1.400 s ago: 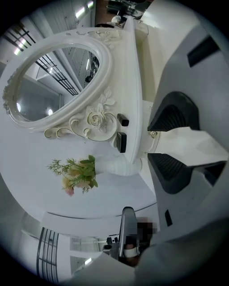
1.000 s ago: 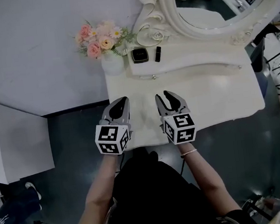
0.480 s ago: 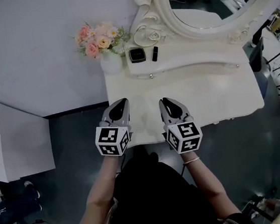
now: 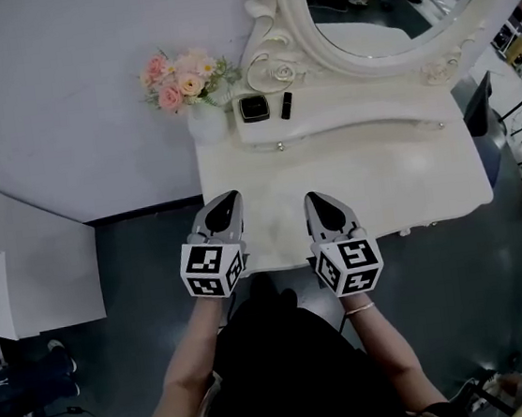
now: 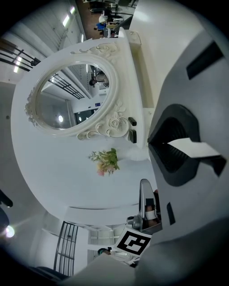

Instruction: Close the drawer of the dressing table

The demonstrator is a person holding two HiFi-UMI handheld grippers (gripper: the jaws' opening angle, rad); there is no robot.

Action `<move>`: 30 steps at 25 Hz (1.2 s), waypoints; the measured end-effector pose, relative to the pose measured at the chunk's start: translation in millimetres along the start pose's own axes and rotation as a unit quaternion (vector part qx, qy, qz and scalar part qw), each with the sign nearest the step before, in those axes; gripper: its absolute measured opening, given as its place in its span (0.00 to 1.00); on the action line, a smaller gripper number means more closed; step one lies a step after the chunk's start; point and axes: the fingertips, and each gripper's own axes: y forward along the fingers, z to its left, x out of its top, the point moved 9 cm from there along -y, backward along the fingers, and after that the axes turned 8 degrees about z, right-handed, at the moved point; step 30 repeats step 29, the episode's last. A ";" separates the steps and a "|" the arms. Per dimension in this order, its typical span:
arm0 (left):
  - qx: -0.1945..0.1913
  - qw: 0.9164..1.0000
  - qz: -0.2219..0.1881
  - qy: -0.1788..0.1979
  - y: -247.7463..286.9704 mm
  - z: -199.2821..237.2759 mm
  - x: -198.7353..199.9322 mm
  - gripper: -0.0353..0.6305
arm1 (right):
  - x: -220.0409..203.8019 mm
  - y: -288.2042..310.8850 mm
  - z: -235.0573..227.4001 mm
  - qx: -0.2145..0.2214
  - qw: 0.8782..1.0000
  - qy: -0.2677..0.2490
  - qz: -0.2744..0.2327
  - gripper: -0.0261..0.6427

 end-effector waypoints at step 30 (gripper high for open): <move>0.005 1.000 -0.003 0.009 -4.0 -3.8 4.9 0.06 | -3.1 -0.9 0.5 -0.004 1.000 -0.002 0.002 0.05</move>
